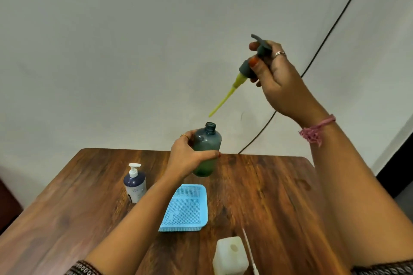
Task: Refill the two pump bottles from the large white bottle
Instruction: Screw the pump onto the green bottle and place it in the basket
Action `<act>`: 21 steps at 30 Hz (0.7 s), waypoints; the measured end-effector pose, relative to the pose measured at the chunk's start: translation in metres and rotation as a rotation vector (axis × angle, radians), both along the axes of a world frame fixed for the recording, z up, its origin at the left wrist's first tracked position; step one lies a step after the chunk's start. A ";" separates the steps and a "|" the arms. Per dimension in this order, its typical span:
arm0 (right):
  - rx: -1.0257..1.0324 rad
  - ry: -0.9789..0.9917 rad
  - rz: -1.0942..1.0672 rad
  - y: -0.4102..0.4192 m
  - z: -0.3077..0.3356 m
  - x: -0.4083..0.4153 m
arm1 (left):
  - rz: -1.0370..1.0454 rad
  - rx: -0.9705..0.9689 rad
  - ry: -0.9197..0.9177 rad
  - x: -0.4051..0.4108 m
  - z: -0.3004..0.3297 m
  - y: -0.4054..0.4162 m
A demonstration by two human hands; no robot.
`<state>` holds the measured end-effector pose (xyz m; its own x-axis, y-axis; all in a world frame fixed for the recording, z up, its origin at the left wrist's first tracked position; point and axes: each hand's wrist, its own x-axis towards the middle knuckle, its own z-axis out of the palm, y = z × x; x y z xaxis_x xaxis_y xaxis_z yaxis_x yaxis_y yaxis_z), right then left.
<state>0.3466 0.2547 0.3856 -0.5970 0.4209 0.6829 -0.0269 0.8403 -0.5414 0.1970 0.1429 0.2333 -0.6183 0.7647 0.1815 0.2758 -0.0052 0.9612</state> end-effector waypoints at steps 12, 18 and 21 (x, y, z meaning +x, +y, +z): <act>0.065 -0.252 0.017 0.017 0.016 -0.005 | 0.016 0.064 0.035 0.016 0.042 0.016; -0.036 -0.272 0.110 0.027 0.020 -0.006 | 0.021 0.090 0.053 0.022 0.059 0.022; -0.043 -0.291 0.136 0.030 0.022 -0.005 | 0.021 0.099 0.071 0.024 0.065 0.026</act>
<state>0.3420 0.2845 0.4079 -0.8176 0.3484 0.4585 0.0236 0.8159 -0.5778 0.2210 0.1686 0.2985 -0.6167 0.7282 0.2990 0.3441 -0.0923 0.9344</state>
